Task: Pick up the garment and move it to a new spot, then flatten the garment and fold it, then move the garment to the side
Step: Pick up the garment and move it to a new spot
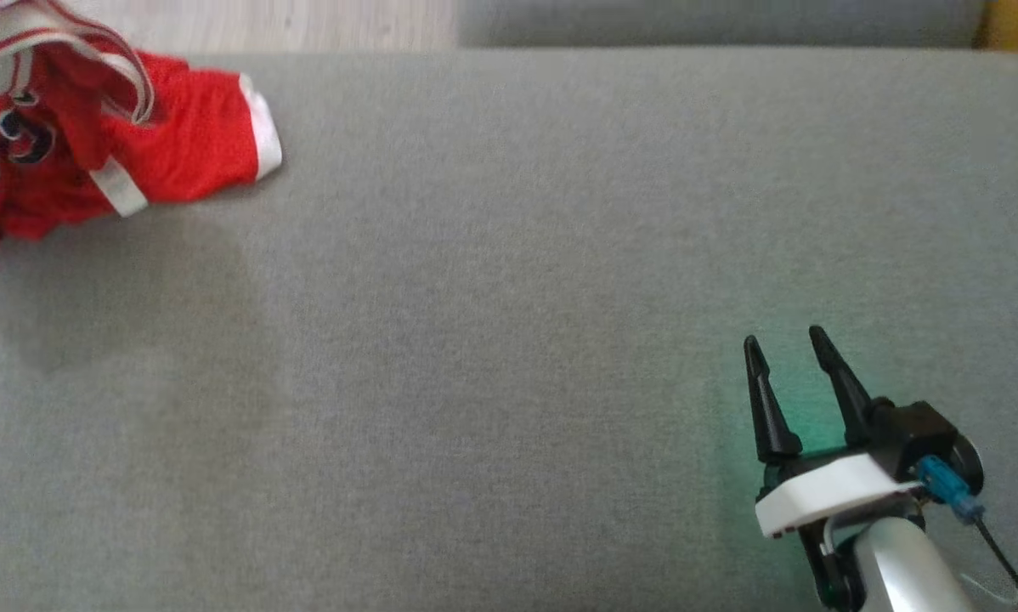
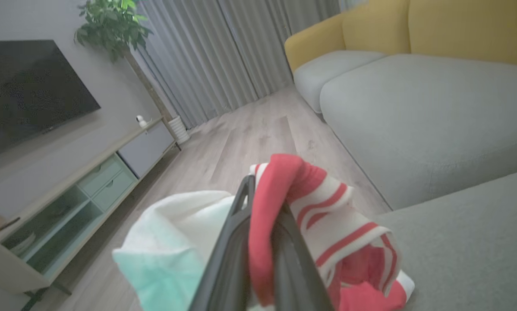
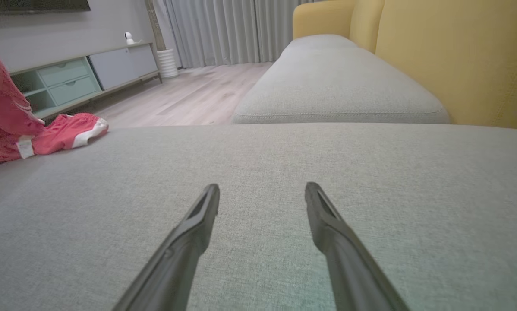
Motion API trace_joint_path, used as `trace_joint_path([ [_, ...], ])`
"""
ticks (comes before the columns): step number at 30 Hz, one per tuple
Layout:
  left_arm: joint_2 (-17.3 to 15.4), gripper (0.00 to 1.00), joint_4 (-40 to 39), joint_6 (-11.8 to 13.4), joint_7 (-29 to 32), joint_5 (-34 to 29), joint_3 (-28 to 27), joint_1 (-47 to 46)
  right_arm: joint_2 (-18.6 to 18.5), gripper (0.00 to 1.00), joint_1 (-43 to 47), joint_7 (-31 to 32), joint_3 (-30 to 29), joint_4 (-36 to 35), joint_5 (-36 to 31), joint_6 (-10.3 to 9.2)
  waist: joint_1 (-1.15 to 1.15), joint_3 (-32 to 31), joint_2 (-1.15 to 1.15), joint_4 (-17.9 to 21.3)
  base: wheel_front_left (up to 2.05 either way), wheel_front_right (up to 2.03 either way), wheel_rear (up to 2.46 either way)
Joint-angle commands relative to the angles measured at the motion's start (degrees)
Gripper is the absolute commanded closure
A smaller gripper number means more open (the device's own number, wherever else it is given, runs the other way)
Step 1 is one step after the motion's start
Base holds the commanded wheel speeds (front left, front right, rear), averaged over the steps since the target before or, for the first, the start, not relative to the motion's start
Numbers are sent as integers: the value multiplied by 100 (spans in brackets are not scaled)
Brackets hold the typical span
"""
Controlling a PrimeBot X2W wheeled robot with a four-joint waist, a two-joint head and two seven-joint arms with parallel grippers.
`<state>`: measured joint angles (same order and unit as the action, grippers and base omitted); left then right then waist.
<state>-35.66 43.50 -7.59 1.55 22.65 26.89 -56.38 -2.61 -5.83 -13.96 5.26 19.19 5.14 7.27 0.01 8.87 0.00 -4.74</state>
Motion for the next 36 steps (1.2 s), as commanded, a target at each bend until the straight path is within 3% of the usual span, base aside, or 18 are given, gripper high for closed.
trace_joint_path([
  [1,-312,100,-273,10,10,10,-105,-415,-27,0,-38,-88,160,-136,56,22,-1,-301,0,156,0,0,0],
  [8,104,100,-1214,10,72,330,541,-684,-27,0,37,-101,129,-83,228,22,-1,-611,0,507,0,0,0],
  [13,594,100,-1931,10,8,682,893,-885,-27,0,50,-103,63,-158,271,22,-1,-563,0,823,0,0,0],
  [15,947,100,-2283,10,-16,1010,966,-946,-27,0,30,-103,14,-191,281,22,-1,-462,0,1008,0,0,0],
  [19,1241,100,-2520,10,21,1293,1093,-832,-27,0,-16,-103,3,-249,297,22,-1,-255,0,1234,0,0,0],
  [29,1141,100,-1535,42,-91,1334,1396,-12,-27,0,-310,-104,180,-382,389,22,-1,536,0,1720,0,0,0],
  [36,926,100,-229,256,-668,1138,1375,212,-27,0,-523,-104,307,-472,461,22,-1,1030,0,1965,0,0,0],
])
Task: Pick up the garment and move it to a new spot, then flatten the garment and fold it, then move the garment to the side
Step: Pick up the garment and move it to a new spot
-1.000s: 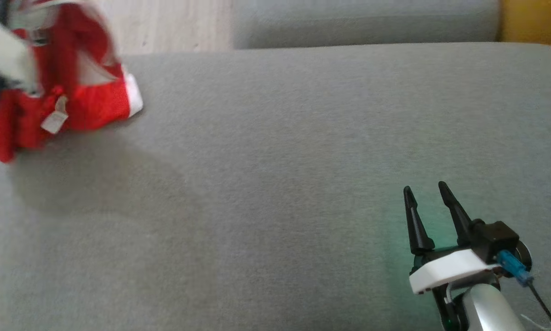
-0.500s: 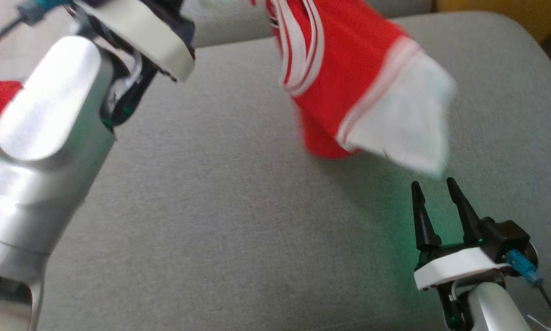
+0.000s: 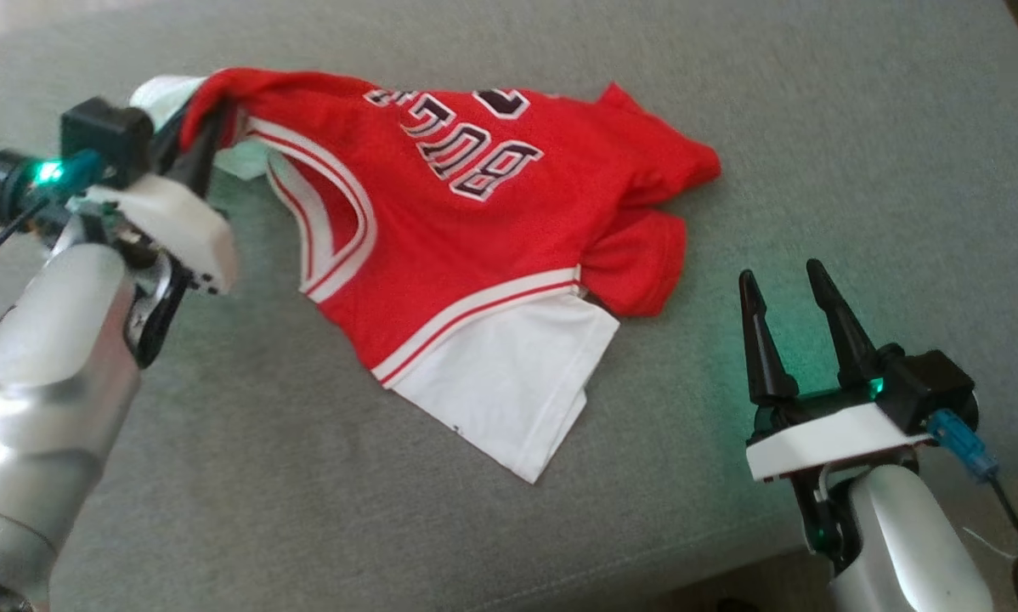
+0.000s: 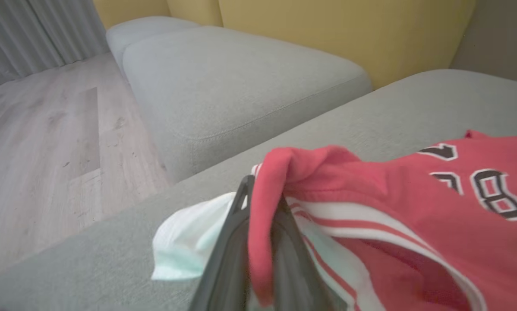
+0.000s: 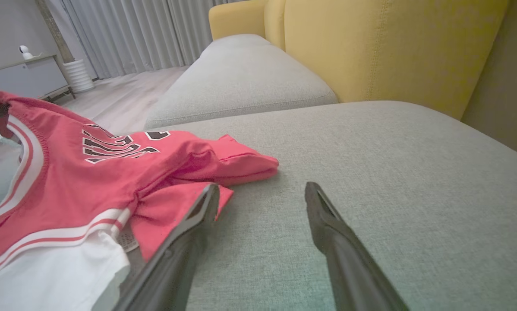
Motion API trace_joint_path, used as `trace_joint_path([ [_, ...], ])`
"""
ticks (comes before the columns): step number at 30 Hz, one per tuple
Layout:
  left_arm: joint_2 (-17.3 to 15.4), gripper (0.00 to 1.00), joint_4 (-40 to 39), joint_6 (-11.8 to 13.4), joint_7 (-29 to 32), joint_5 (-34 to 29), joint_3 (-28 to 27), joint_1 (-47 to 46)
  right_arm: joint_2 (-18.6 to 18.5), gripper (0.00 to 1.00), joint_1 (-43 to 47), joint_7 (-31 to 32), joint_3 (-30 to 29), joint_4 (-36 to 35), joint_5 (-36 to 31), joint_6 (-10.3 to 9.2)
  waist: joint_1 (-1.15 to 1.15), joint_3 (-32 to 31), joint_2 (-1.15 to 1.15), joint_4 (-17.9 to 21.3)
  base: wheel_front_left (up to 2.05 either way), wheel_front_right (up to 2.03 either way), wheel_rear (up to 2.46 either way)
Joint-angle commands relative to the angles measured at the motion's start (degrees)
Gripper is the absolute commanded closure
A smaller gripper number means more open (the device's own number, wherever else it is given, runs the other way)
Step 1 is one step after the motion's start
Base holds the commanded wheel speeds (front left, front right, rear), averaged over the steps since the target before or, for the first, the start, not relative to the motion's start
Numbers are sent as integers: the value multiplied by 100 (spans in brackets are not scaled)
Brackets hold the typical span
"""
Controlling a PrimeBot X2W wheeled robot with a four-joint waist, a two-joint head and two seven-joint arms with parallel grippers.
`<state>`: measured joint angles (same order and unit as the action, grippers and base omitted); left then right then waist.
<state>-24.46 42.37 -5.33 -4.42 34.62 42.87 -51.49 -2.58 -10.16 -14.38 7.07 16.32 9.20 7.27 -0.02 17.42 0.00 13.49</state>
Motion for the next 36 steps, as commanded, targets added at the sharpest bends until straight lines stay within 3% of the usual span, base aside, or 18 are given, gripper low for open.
trace_joint_path([
  [1,-177,89,29,65,-153,-65,-236,-273,-30,0,-99,-62,126,-188,57,22,2,202,0,145,0,0,0],
  [2,-151,33,175,103,-212,-58,-251,-269,-30,0,-106,-62,125,-184,58,22,2,217,0,145,0,0,0],
  [3,-121,0,296,138,-263,-75,-243,-271,-30,0,-109,-62,124,-179,57,22,2,221,0,140,0,0,0],
  [14,195,0,792,7,-721,173,-368,-458,-30,0,-16,-62,39,-81,-26,22,2,-350,0,-242,0,0,0],
  [22,402,0,459,63,-983,395,-486,333,-30,0,293,-62,-80,35,-130,22,2,-1112,0,-708,0,0,0],
  [28,503,0,-365,365,-1051,555,-766,1411,-30,0,578,-62,-129,98,-198,22,2,-1496,0,-1020,0,0,0],
  [36,480,0,-2143,1031,-1056,284,-1513,3329,-30,0,796,-62,-86,124,-215,22,2,-1725,0,-1178,0,0,0],
])
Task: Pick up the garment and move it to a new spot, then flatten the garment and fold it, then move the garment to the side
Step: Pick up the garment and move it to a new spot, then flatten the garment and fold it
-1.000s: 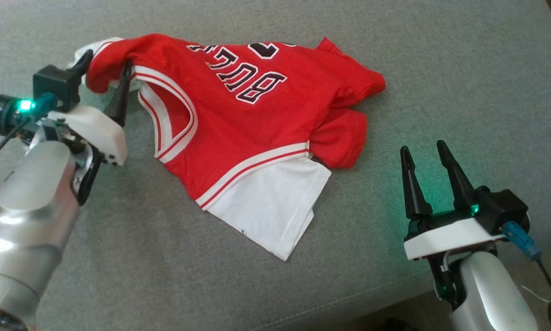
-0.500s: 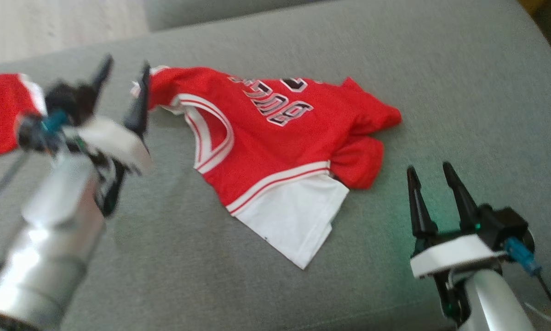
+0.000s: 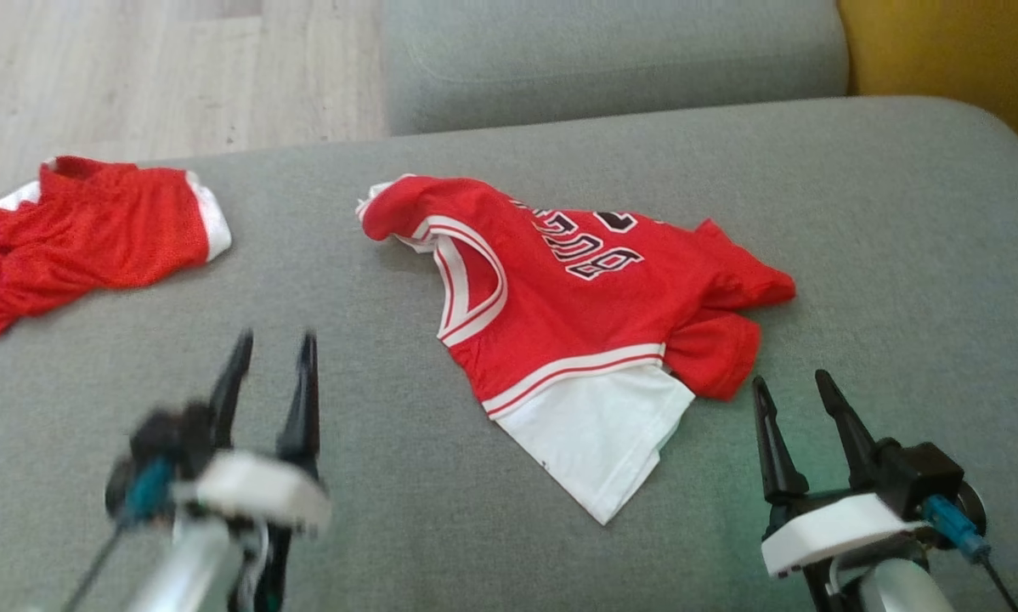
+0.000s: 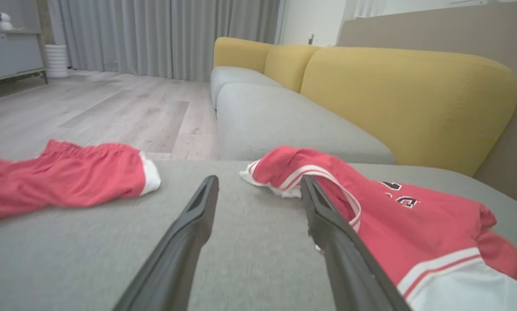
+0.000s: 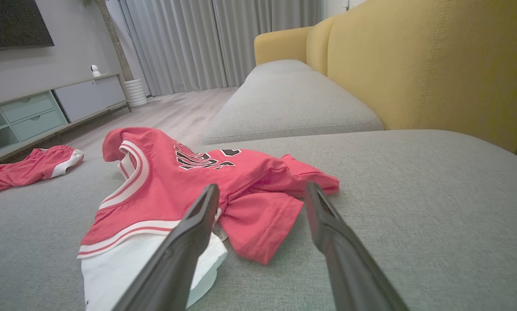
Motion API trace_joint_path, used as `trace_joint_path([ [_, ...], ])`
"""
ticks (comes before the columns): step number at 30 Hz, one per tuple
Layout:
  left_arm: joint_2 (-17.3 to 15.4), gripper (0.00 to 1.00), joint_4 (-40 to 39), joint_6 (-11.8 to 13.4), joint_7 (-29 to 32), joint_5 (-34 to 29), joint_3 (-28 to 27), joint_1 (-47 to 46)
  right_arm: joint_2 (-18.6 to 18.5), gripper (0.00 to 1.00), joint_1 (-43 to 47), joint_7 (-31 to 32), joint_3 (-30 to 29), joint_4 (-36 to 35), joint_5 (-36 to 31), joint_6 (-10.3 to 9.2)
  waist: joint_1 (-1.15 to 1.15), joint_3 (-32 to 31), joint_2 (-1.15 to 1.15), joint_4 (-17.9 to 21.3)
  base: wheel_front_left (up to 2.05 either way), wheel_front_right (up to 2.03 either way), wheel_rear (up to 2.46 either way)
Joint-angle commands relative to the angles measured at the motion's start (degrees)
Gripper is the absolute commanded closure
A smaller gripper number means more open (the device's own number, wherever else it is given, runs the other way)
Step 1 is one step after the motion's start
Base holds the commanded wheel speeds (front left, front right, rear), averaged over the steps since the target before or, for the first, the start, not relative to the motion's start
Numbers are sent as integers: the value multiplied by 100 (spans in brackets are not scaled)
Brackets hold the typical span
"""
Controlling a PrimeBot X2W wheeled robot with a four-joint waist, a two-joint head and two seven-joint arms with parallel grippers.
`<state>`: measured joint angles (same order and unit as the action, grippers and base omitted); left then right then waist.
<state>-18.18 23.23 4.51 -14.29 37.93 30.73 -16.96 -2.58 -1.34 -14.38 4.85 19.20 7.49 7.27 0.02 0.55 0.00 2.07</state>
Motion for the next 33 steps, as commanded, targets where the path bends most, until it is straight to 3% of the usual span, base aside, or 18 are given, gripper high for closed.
trace_joint_path([
  [1,-148,0,-229,47,-70,-47,-299,-124,-30,0,-86,-62,136,-163,-44,22,-2,-38,0,-35,0,0,0],
  [8,41,0,-1155,475,-70,-441,-820,1221,-30,0,66,-62,210,-156,-78,22,-2,-80,0,-57,0,0,0],
  [13,231,0,-1476,574,-70,-753,-1147,1807,-30,0,132,-62,273,-145,-44,22,-2,-111,0,-71,0,0,0],
  [21,507,0,-1472,376,-71,-1021,-1371,2151,-30,0,143,-62,367,-139,-45,22,-2,-194,0,-52,0,0,0],
  [33,661,0,-1254,148,-71,-1141,-1583,2227,-30,0,156,-62,382,-121,-43,22,-2,-214,0,-55,0,0,0],
])
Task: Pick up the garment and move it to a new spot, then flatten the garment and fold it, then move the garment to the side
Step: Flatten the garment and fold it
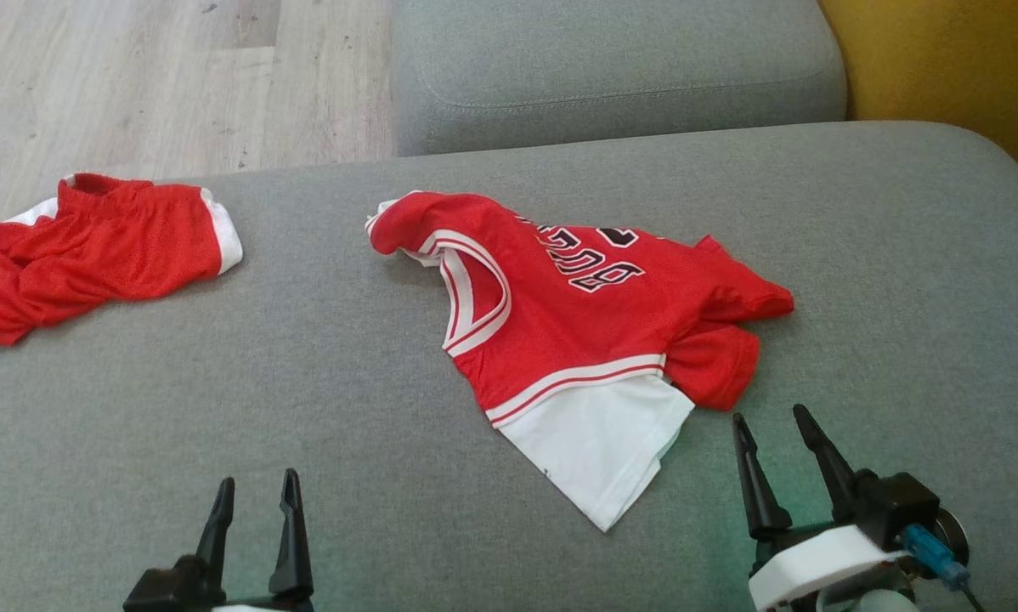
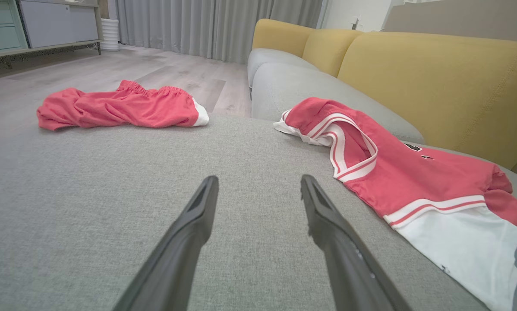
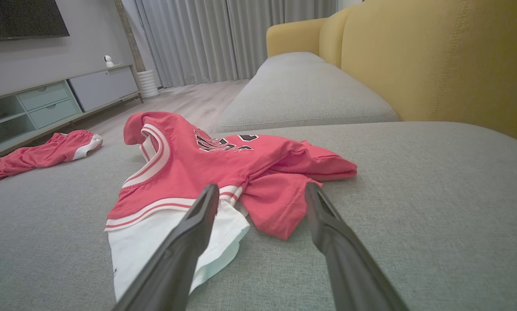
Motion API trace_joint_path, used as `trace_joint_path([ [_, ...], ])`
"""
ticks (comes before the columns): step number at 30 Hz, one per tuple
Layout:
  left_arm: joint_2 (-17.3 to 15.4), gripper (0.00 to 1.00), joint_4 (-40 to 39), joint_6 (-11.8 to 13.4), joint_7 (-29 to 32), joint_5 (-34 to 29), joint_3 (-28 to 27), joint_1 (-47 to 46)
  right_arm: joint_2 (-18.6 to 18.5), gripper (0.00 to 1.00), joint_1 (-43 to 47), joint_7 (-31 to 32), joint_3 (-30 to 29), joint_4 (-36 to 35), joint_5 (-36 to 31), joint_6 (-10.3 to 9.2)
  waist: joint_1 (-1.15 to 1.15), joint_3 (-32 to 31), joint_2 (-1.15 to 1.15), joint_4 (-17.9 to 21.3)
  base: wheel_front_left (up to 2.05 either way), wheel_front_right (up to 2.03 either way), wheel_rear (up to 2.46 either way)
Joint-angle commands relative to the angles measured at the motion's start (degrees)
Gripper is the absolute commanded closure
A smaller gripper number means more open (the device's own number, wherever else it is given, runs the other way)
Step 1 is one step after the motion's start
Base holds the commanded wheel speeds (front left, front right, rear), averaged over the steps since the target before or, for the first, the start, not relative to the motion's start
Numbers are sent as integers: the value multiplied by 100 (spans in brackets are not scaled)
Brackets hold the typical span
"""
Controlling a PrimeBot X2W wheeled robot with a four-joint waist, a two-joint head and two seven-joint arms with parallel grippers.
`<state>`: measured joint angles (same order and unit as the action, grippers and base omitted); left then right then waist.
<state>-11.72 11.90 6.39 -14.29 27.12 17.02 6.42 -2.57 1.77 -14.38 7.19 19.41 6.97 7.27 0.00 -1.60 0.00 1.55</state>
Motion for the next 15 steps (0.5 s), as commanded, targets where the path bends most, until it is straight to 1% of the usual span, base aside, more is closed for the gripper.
trace_joint_path([
  [1,19,0,-102,-47,-71,-63,-212,-112,-31,0,-156,-62,146,-140,10,22,0,1,0,-6,0,0,0],
  [15,45,0,5,-55,-71,-88,-159,-141,-31,0,-167,-62,75,-142,1,22,0,32,0,-15,0,0,0],
])
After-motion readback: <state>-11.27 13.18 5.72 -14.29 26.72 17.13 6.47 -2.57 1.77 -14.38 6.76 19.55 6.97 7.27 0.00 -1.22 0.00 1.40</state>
